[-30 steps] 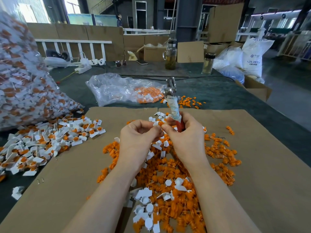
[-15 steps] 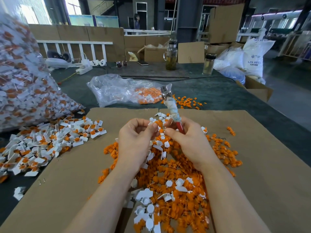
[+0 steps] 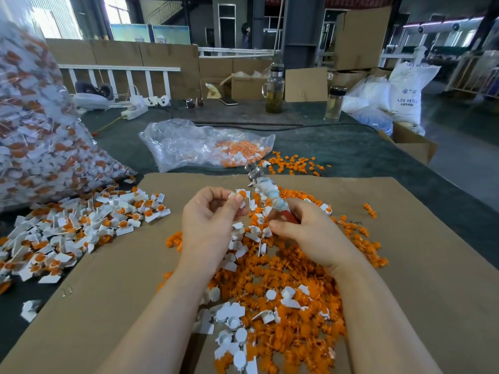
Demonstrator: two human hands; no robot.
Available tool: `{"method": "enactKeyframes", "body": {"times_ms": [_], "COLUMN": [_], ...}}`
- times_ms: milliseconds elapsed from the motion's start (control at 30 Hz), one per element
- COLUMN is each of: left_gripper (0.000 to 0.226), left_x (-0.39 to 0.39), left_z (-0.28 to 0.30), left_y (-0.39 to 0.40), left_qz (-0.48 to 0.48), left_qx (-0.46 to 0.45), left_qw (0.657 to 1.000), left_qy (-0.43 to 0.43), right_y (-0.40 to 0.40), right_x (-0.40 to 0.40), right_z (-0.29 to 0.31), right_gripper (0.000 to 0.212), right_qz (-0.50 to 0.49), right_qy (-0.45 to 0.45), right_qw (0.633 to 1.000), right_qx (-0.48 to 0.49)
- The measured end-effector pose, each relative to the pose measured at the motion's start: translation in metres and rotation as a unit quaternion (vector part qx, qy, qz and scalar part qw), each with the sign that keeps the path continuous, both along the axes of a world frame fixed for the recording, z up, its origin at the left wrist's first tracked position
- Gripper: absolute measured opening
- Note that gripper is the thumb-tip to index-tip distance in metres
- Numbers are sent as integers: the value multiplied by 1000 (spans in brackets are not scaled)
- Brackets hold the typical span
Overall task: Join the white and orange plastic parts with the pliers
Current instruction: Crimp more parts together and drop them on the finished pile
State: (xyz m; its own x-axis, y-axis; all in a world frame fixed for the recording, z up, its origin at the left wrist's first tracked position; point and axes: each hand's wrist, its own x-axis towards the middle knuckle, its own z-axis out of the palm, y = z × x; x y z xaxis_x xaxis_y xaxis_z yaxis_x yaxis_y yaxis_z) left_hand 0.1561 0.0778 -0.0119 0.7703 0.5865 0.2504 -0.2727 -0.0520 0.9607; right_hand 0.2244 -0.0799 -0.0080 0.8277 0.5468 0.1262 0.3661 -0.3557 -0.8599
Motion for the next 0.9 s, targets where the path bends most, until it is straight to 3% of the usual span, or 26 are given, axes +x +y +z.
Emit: {"method": "enactKeyframes", "body": {"times_ms": [67,200,567,733,900], "left_gripper": [7,9,12,13,9], "left_x": [1,4,3,4,4], "left_z": [-1,-3,-4,-6,-3], "left_y": [-3,-10,-12,-12,-8], "left_qz": [14,27,28,42,34], "left_qx": [27,67,108,109,53], "left_qw": [999,995,990,989,996], "left_qy": [26,66,90,88,62], "right_y": [7,19,22,22,11], "right_x": [-3,-7,-10,-10,-9], "right_z": [-1,1,1,2,5], "right_gripper": [3,10,22,21,11], "right_qz": [-42,-68,-84,-79,-25], "right_qy": [-53,-109,-164,-145,-33], "right_qw": [997,988,982,986,998], "right_qx": [34,85,33,27,46]}}
